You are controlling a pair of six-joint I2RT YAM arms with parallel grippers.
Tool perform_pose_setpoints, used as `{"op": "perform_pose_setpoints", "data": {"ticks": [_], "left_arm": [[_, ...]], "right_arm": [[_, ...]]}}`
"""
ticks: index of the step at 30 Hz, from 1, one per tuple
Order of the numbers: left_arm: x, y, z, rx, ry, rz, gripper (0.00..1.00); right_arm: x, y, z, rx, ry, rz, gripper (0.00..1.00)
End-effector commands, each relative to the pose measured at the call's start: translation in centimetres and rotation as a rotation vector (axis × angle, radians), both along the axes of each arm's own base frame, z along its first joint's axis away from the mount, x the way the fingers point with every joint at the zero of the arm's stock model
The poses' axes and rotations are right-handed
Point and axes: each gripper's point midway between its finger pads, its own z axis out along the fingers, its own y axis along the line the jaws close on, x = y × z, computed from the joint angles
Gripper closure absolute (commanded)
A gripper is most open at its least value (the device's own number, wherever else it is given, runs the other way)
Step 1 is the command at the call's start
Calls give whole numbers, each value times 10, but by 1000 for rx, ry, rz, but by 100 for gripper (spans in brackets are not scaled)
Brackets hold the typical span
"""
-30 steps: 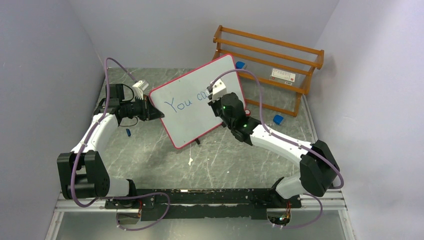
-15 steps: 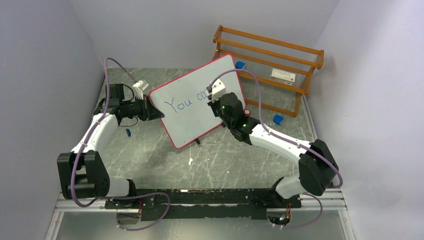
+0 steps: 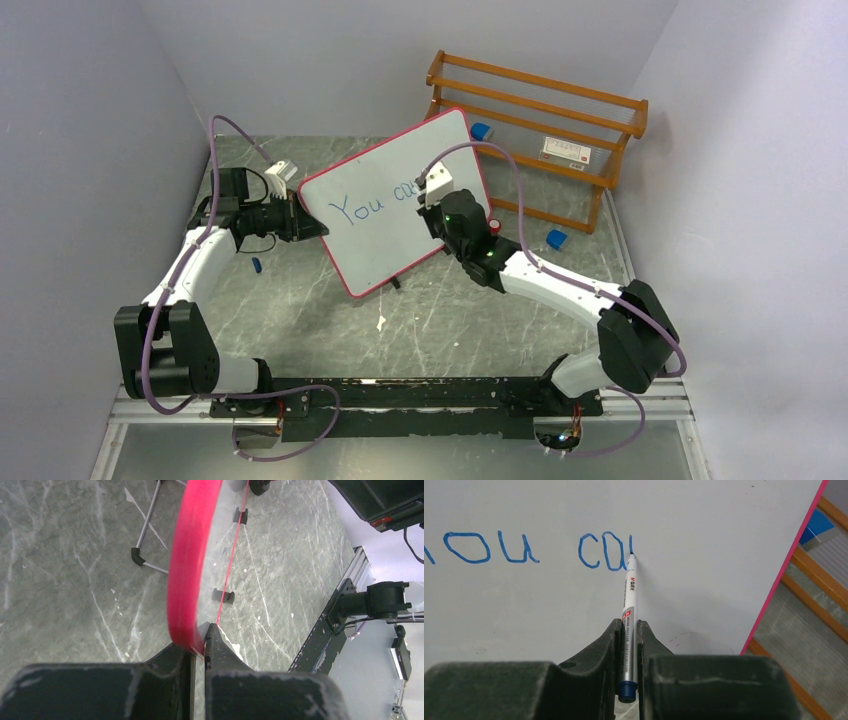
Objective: Write a sentence on the whiteboard
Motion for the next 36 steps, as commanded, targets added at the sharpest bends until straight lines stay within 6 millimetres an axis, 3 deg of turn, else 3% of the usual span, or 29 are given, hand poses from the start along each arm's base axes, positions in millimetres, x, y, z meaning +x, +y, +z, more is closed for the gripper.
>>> {"op": "perform_pose_setpoints", "data": {"ticks": [1, 19, 28, 36], "left_arm": [[20, 30, -19, 157, -60, 101, 95], [20, 30, -20, 158, -59, 102, 95], [20, 30, -20, 157, -58, 101, 95], [20, 30, -20, 156, -59, 101, 95]], "right_arm": [[-3, -11, -9, -7, 22, -29, 100], [-8, -14, -10, 2, 27, -30, 100], [-4, -10, 16, 56, -30, -26, 100], [1, -4, 23, 68, -48, -16, 100]]}}
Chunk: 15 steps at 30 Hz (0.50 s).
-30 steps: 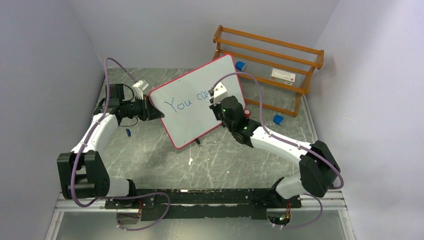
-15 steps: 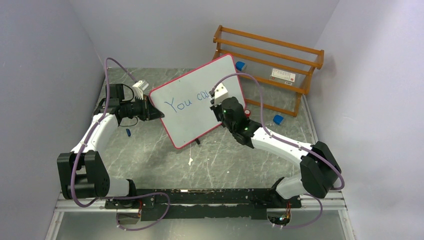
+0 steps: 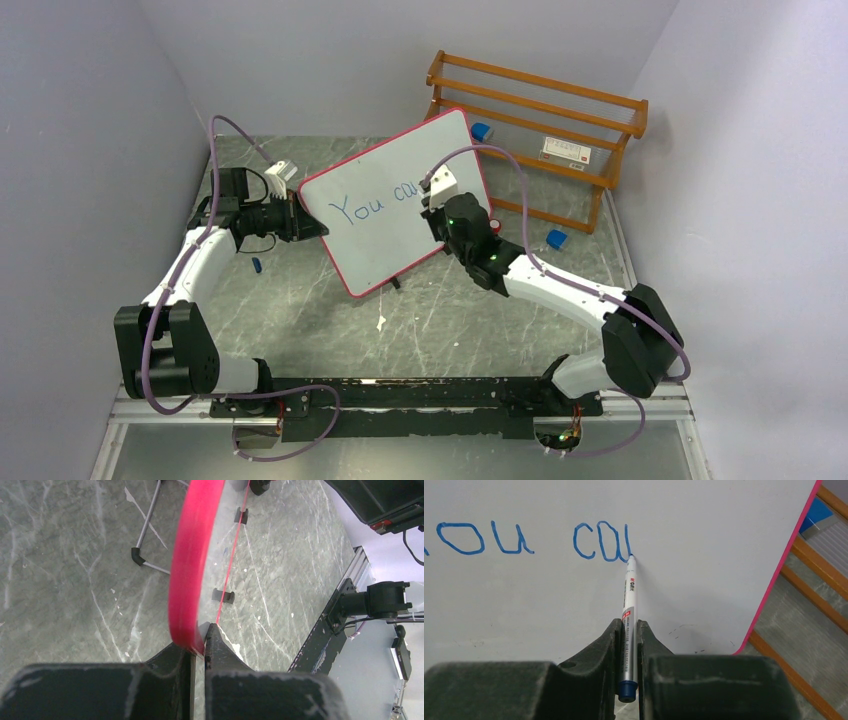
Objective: Write a sentence on the whiteboard
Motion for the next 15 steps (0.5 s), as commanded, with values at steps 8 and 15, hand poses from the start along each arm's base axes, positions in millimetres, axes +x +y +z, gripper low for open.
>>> {"op": "perform_pose_setpoints", "data": {"ticks": [8, 15], "left_arm": [[19, 30, -20, 155, -58, 100, 95], [20, 30, -20, 155, -58, 99, 95]], "right_arm": [[12, 11, 32, 66, -65, 8, 100], [14, 13, 26, 51, -55, 6, 100]]}}
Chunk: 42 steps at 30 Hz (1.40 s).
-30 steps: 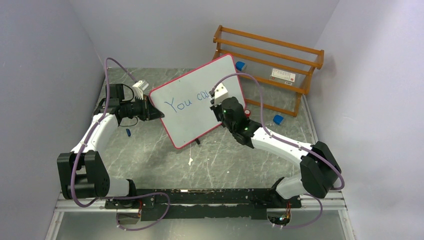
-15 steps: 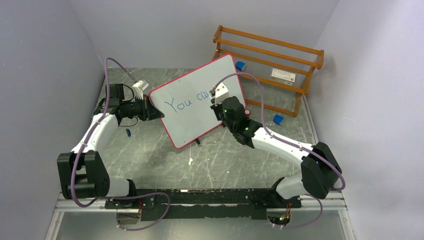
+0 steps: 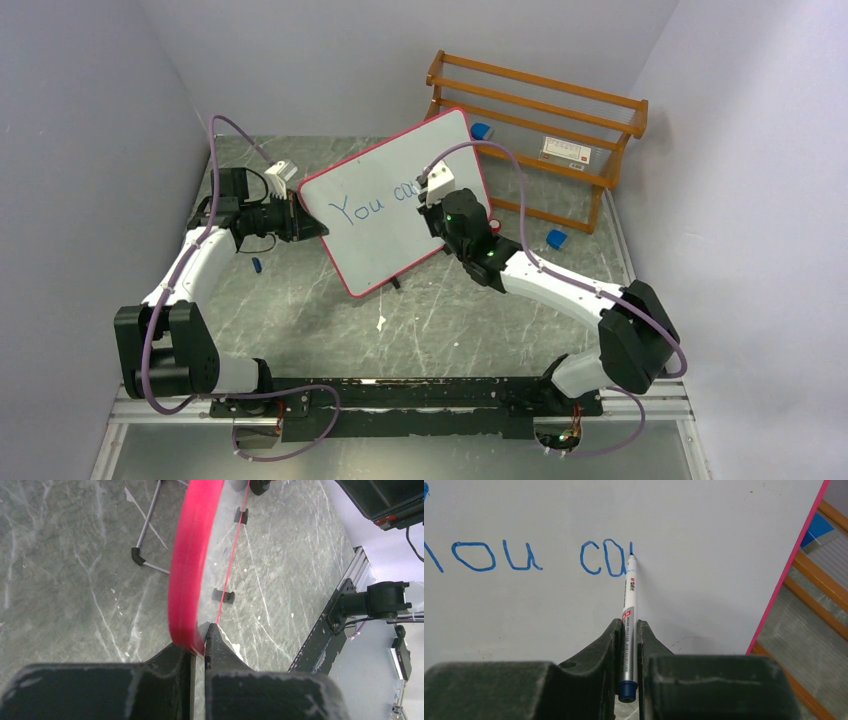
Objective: Write a sentence on the whiteboard
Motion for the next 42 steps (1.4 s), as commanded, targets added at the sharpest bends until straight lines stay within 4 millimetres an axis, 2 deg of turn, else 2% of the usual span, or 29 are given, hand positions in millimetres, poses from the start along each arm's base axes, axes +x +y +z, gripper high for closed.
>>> {"op": "perform_pose_setpoints", "data": {"ticks": [1, 11, 19, 27, 42], "left_arm": [[19, 30, -20, 154, -58, 99, 95], [19, 29, -20, 153, -56, 97, 95], [19, 29, -20, 153, -58, 97, 95], [19, 30, -20, 154, -57, 99, 95], [20, 30, -20, 157, -57, 103, 95]], "right_arm": [[9, 4, 14, 26, -35, -10, 100], [16, 6, 18, 32, -49, -19, 100], [24, -1, 22, 34, -59, -54, 100], [25, -11, 14, 26, -37, -87, 100], [12, -19, -11, 6, 36, -85, 100]]}}
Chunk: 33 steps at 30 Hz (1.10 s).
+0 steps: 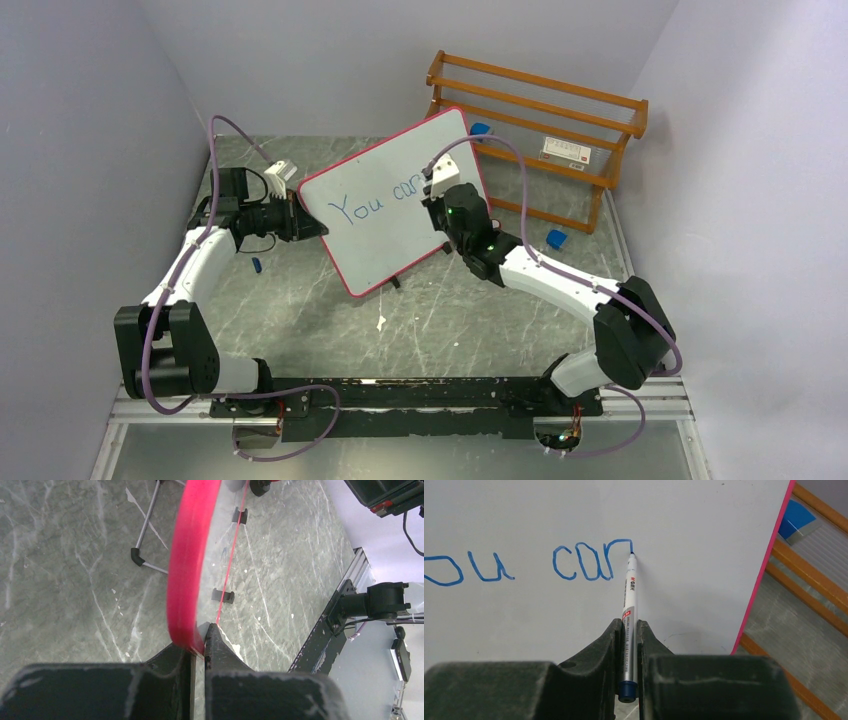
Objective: Write a sentence on the whiteboard
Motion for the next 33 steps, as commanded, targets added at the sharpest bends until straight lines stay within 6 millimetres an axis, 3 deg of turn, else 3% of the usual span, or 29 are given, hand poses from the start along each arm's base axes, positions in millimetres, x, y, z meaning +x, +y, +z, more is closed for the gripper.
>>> {"op": "perform_pose_setpoints", "data": {"ticks": [1, 24, 33], "left_arm": [[19, 30, -20, 159, -57, 100, 95], [19, 31, -22, 161, -51, 112, 95], [19, 31, -22, 160, -43, 117, 95]], "right_arm": [[-5, -8, -11, -1, 33, -19, 100], [-12, -21, -14, -6, 43, -52, 100], [-29, -17, 24, 68, -17, 1, 100]]}}
